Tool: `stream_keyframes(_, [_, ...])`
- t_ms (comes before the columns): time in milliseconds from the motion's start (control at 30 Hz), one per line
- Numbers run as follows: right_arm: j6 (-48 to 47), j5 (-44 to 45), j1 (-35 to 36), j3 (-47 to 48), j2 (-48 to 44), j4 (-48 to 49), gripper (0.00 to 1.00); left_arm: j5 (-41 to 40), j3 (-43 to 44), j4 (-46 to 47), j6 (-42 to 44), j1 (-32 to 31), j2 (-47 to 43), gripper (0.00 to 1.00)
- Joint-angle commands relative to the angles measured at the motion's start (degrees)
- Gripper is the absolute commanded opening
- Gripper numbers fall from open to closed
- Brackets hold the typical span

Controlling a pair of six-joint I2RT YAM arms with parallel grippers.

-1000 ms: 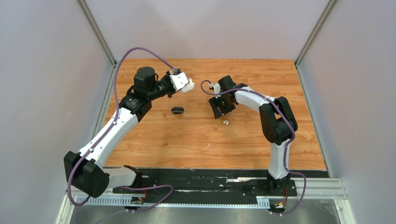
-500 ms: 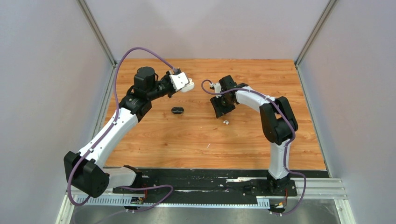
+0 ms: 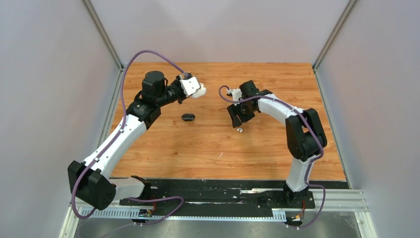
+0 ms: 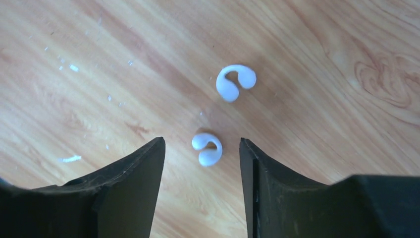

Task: Insert the wireless bluetooth earbuds into the charging case
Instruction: Adjust the earbud at the center of the board.

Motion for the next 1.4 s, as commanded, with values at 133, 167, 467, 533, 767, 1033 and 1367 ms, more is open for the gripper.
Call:
stream_keyframes(133, [-32.2, -16.0, -4.7, -5.1, -8.8, -7.4, 0.56, 1.6, 1.5, 2.0, -1.9, -0.3, 0.2, 0.00])
stream_keyframes(167, [-37.5, -18.5, -5.8, -6.5, -9.6, -7.5, 0.57, 1.6, 1.5, 2.0, -2.1, -0.3, 0.3, 0.00])
stream_keyframes(467, [-68.9, -22.2, -7.8, -8.7, -9.4, -7.2, 0.47, 1.8, 2.4, 1.2, -1.8, -0.3, 0.6, 0.00])
stream_keyframes(533, [-71.3, -22.3, -7.8, -7.4, -7.3, -7.2, 0.42, 1.6, 2.4, 0.8, -1.7, -0.3, 0.4, 0.00])
stream_keyframes(767, [-78.2, -22.2, -6.6, -6.5, -4.5, -7.8, 0.33, 0.2, 2.0, 0.3, -1.4, -0.3, -0.1, 0.00])
stream_keyframes(1033, [-79.3, -22.4, -5.4, -6.1, -2.8, -7.7, 0.29, -0.2, 2.0, 0.8, -1.4, -0.3, 0.3, 0.00])
stream_keyframes(1367, [-78.9, -20.5, -3.9, -6.2, 0.2, -7.8, 0.18, -0.1, 1.9, 1.0, -1.3, -0.3, 0.4, 0.00])
